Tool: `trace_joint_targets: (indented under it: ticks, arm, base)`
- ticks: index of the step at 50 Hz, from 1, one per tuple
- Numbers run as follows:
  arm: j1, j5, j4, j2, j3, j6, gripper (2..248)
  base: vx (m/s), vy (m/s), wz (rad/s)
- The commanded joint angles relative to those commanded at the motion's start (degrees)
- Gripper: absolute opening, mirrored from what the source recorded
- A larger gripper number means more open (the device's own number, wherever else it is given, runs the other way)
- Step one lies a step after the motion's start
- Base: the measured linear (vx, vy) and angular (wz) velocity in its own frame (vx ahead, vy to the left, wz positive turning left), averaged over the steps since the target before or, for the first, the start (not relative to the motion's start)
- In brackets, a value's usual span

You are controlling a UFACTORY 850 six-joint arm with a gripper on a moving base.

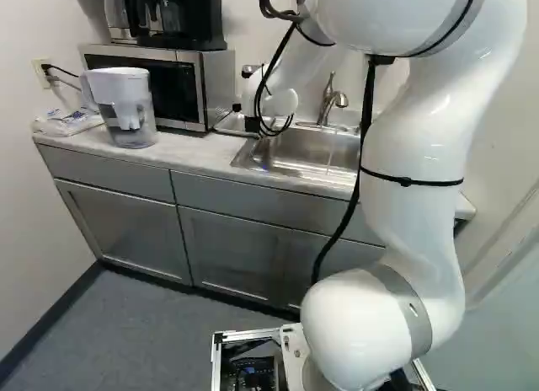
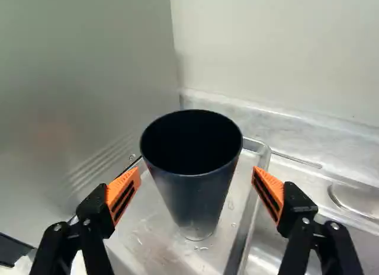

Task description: Rinse the cup and place it in the tray

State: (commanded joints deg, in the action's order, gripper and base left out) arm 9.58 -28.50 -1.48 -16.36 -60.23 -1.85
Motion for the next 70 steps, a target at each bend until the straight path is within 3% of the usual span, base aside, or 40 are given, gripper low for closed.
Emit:
trace_joint_targets:
  ticks: [70]
  arm:
    - [0.0, 0.0, 0.0, 5.3, -2.7, 0.0, 247]
  base:
    - [0.0, 0.0, 0.0]
